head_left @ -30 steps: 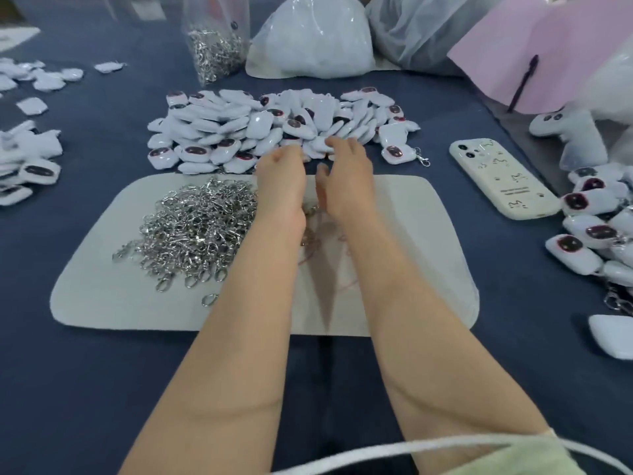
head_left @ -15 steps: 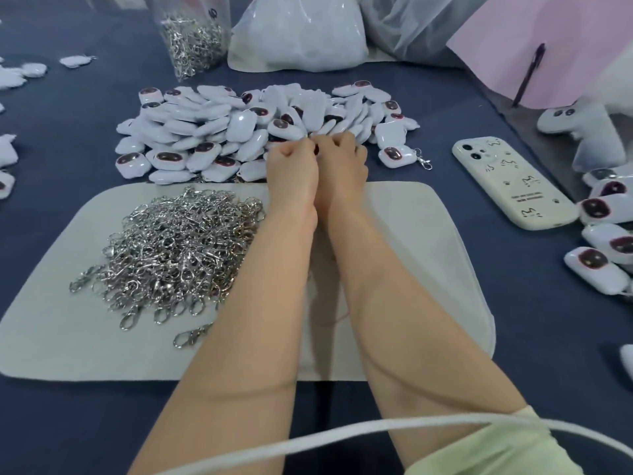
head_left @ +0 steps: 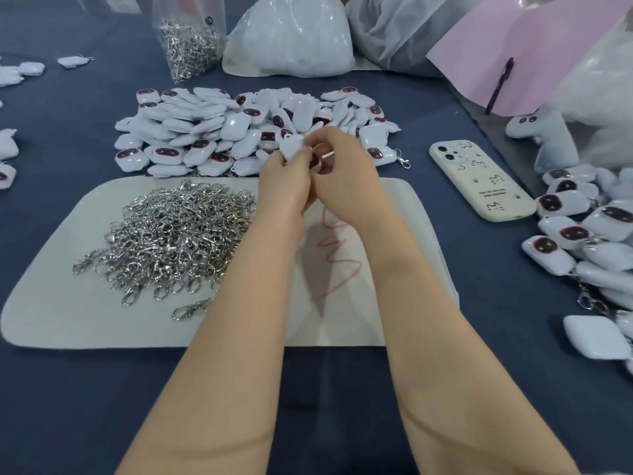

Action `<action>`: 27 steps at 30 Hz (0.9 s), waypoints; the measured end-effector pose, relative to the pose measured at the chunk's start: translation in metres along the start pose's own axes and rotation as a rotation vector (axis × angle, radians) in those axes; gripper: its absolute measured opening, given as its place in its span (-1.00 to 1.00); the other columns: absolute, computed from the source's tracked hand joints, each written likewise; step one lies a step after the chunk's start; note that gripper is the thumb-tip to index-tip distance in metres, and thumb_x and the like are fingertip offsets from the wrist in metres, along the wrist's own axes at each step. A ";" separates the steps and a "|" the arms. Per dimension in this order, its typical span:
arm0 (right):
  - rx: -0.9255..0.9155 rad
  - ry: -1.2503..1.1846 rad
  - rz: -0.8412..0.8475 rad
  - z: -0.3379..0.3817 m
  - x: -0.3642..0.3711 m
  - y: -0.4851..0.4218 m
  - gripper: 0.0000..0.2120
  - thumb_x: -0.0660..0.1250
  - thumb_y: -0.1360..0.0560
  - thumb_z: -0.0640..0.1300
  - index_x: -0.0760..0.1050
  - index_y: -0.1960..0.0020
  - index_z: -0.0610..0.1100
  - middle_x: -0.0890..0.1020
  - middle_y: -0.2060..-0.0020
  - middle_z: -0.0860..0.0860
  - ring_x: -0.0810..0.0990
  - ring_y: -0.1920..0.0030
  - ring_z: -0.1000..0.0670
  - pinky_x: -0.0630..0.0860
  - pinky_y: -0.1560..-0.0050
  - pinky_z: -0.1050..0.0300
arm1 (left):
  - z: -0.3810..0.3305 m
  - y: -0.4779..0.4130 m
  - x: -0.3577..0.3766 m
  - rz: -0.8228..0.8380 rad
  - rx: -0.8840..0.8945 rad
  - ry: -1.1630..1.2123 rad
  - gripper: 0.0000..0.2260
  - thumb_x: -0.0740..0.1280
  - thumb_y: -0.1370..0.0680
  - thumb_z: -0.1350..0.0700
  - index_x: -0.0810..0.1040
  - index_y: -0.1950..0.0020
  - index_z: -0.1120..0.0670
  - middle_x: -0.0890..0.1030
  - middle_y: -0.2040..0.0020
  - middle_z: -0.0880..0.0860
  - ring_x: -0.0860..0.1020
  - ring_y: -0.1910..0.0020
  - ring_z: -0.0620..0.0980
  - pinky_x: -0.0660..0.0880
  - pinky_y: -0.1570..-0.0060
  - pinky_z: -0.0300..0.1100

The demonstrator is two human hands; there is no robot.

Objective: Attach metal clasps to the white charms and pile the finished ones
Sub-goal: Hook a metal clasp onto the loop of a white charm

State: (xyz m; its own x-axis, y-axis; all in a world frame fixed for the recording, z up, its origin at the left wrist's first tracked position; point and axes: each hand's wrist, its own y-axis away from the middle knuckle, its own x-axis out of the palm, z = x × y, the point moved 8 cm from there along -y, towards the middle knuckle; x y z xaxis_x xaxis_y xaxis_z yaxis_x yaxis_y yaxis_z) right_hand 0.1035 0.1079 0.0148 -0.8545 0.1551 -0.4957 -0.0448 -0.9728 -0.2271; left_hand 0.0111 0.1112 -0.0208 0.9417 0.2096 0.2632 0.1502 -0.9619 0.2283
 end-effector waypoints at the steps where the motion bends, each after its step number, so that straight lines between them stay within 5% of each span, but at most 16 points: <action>1: -0.003 -0.042 0.016 0.001 -0.004 0.007 -0.72 0.28 -0.43 -0.26 0.48 -0.12 -0.07 0.56 -0.02 0.00 0.55 0.01 0.05 0.45 0.01 0.35 | -0.001 0.005 -0.004 -0.008 0.010 0.001 -0.90 0.19 -0.58 0.21 0.49 0.08 0.10 0.60 0.18 0.06 0.57 0.31 -0.08 0.51 0.32 -0.26; 4: 0.053 -0.125 -0.015 -0.006 -0.013 0.026 -0.76 0.25 -0.49 -0.26 0.50 -0.12 -0.08 0.60 0.05 0.05 0.56 0.08 0.11 0.45 0.18 0.46 | -0.003 0.018 -0.025 -0.087 0.043 0.004 -0.90 0.17 -0.58 0.17 0.45 0.10 0.09 0.60 0.23 0.02 0.58 0.32 -0.09 0.49 0.35 -0.27; 8: 0.121 0.090 0.043 -0.018 0.004 0.049 -0.74 0.30 -0.51 -0.13 0.52 -0.19 -0.06 0.58 -0.03 0.02 0.56 -0.04 -0.02 0.47 -0.16 0.06 | -0.006 0.034 -0.057 -0.171 0.112 0.100 -0.81 0.18 -0.60 0.13 0.45 -0.14 0.18 0.61 0.26 0.01 0.56 0.42 -0.17 0.46 0.43 -0.31; 12: -0.080 0.447 0.280 -0.003 0.056 0.072 -0.51 0.31 -0.47 0.13 0.39 -0.35 0.01 0.42 -0.32 0.01 0.33 -0.33 -0.11 0.21 -0.35 -0.06 | -0.012 0.044 -0.072 -0.197 0.155 0.188 -0.84 0.20 -0.58 0.18 0.43 -0.13 0.20 0.58 0.29 0.05 0.56 0.46 -0.15 0.46 0.46 -0.32; 18: -0.144 0.473 0.182 0.001 0.056 0.064 -0.78 0.28 -0.52 -0.14 0.58 -0.14 -0.05 0.53 -0.12 -0.03 0.43 -0.14 -0.13 0.32 -0.16 0.08 | -0.020 0.042 -0.084 -0.183 0.174 0.220 -0.83 0.24 -0.59 0.17 0.42 -0.15 0.20 0.62 0.24 0.08 0.66 0.32 -0.07 0.56 0.36 -0.27; 24: -0.034 0.329 0.078 -0.010 0.037 0.055 -0.73 0.24 -0.52 -0.29 0.49 -0.19 -0.14 0.49 -0.09 -0.10 0.51 -0.04 -0.09 0.34 -0.03 0.19 | -0.001 0.037 -0.073 -0.099 0.071 0.179 -0.90 0.25 -0.57 0.22 0.43 -0.05 0.22 0.63 0.08 0.14 0.68 0.27 -0.02 0.60 0.26 -0.24; 27: 0.020 0.217 0.001 -0.015 0.025 0.052 -0.79 0.24 -0.52 -0.31 0.51 -0.11 -0.14 0.53 0.06 -0.04 0.50 0.13 0.03 0.40 0.03 0.24 | 0.001 0.034 -0.066 -0.079 0.074 0.131 -0.90 0.27 -0.53 0.25 0.46 -0.03 0.23 0.61 0.17 0.10 0.67 0.26 -0.02 0.60 0.19 -0.20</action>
State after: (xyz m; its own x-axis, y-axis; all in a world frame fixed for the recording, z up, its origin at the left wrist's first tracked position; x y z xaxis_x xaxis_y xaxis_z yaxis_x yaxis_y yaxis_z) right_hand 0.0872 0.0634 -0.0217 -0.7229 0.1859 -0.6655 -0.0563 -0.9758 -0.2115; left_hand -0.0459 0.0648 -0.0317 0.8797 0.3014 0.3679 0.2487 -0.9509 0.1843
